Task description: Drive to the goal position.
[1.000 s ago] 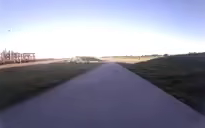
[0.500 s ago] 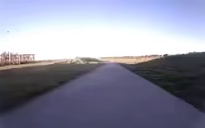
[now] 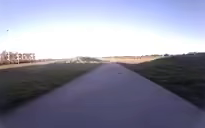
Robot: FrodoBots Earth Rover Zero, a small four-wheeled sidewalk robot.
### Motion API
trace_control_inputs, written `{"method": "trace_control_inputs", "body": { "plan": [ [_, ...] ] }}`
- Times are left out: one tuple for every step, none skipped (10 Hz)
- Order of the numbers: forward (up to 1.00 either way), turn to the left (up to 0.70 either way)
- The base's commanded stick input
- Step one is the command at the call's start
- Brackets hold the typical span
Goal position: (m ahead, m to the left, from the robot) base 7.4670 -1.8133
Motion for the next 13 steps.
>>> {"method": "trace_control_inputs", "body": {
  "plan": [
    [0.7,0.0],
    [0.7,0.0],
    [0.7,0.0],
    [0.7,0.0],
    [0.7,0.0],
    [0.7,0.0],
    [0.7,0.0],
    [0.7,0.0],
    [0.7,0.0],
    [0.7,0.0],
    [0.7,0.0],
    [0.7,0.0],
    [0.7,0.0]
  ]
}}
